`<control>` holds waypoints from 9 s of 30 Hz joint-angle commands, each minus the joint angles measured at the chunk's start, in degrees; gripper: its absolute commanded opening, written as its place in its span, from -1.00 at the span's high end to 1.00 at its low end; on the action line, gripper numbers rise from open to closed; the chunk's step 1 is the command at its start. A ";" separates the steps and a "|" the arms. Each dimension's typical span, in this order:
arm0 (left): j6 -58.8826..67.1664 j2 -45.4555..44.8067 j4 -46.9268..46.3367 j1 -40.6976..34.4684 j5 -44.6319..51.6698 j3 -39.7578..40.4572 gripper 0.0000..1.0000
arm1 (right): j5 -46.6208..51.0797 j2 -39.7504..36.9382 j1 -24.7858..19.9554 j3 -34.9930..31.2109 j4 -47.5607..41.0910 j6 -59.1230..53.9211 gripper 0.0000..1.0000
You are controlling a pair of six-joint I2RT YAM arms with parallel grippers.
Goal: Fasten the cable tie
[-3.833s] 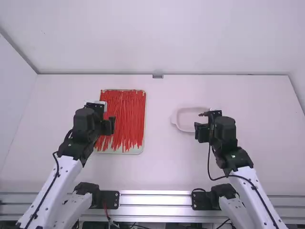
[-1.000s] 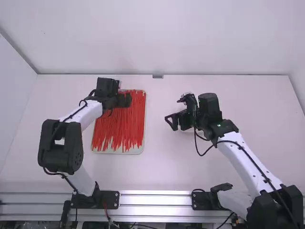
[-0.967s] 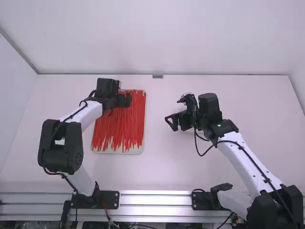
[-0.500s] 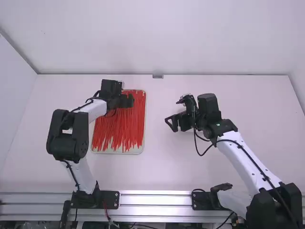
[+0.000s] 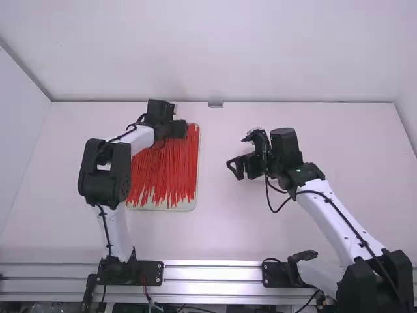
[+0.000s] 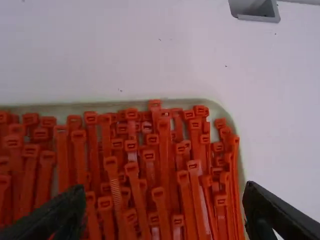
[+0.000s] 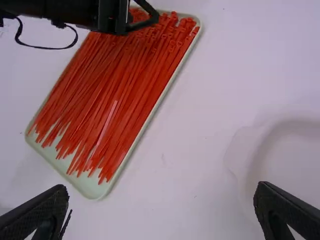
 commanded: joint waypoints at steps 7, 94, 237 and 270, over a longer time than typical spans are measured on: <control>-0.20 2.58 -0.50 -0.66 0.42 1.70 -0.21 | 1.33 0.44 -0.24 1.60 -0.68 0.15 -0.98; -0.28 3.98 -6.95 -3.61 -8.15 5.81 0.56 | 1.38 0.44 -0.59 1.60 -1.97 -0.96 -0.98; -1.11 -12.94 -17.11 -4.55 -8.68 13.66 0.96 | -1.16 0.44 -0.46 1.60 0.22 -0.02 -0.97; -4.70 -43.19 8.83 -10.40 10.19 -16.09 0.96 | -18.16 0.44 2.99 1.60 19.58 6.43 -0.98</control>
